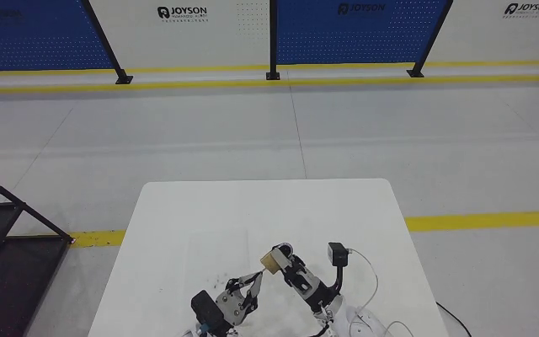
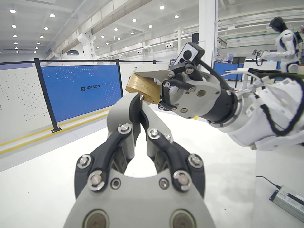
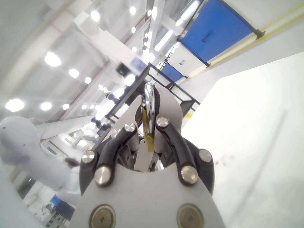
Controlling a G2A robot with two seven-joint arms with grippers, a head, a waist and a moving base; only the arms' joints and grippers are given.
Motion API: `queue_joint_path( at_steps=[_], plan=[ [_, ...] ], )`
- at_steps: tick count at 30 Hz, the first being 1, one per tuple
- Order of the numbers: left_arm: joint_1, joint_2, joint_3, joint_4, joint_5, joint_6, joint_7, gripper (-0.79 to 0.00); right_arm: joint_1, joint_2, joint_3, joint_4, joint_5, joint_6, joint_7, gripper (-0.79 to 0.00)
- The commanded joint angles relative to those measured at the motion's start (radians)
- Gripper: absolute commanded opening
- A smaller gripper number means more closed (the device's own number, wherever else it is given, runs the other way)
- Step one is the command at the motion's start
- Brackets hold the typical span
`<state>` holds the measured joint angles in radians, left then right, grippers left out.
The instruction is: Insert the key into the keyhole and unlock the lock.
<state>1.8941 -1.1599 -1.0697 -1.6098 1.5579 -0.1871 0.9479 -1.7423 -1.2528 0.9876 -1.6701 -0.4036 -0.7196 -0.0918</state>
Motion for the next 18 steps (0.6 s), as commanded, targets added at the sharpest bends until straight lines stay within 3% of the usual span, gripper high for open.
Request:
queue_joint_path(
  at_steps=[1,2,3,15,18],
  plan=[
    [-0.003,0.000,0.002,0.002,-0.008,-0.001,0.005,-0.486,0.000,0.000,0.000,0.000,0.000,0.000,0.000,-0.785],
    [-0.004,0.000,0.003,0.003,-0.009,0.001,0.007,-0.400,0.000,0.000,0.000,0.000,0.001,0.000,-0.002,-0.785],
    [-0.004,0.000,0.004,0.004,-0.011,0.001,0.008,-0.397,-0.001,0.000,0.000,0.000,0.001,0.000,-0.002,-0.785],
    [-0.012,0.002,0.015,0.013,-0.012,0.002,0.007,-0.529,-0.003,0.001,-0.001,-0.001,-0.002,-0.001,-0.005,-0.785],
    [-0.012,0.002,0.016,0.012,-0.014,0.009,0.017,-0.477,-0.001,0.001,-0.001,-0.001,-0.002,0.002,-0.005,-0.785]
  ],
)
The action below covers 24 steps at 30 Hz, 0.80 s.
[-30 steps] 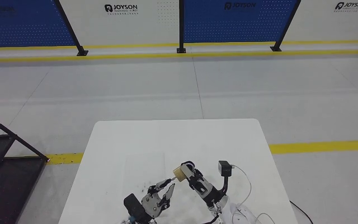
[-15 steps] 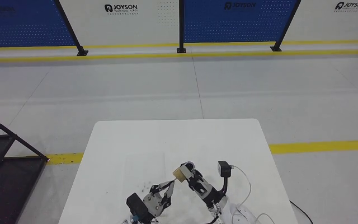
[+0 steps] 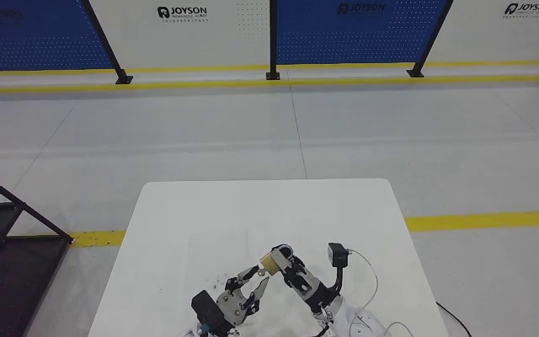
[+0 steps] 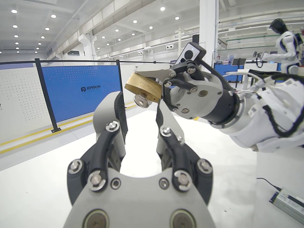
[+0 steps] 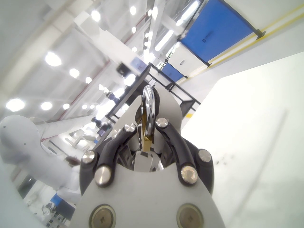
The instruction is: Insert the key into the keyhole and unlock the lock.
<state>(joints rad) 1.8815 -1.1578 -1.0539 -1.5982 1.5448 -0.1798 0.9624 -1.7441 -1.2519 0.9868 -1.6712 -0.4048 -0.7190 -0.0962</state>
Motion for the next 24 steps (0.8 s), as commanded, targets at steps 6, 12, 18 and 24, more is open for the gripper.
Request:
queue_joint_path(
  at_steps=[6,12,18,24],
  plan=[
    [0.032,0.013,-0.052,0.002,-0.037,-0.021,0.043,0.000,0.011,-0.003,0.014,0.011,-0.020,0.051,-0.040,-0.785],
    [0.119,0.040,-0.206,-0.007,-0.122,-0.046,0.107,0.000,0.051,-0.013,-0.039,0.054,-0.063,0.126,0.020,-0.785],
    [0.163,0.053,-0.319,-0.008,-0.224,-0.065,0.071,0.000,0.144,-0.044,-0.172,0.145,-0.129,0.270,0.133,-0.785],
    [0.179,0.055,-0.356,0.008,-0.267,-0.084,0.068,0.000,0.242,-0.092,-0.309,0.285,-0.185,0.389,0.185,-0.785]
  ],
)
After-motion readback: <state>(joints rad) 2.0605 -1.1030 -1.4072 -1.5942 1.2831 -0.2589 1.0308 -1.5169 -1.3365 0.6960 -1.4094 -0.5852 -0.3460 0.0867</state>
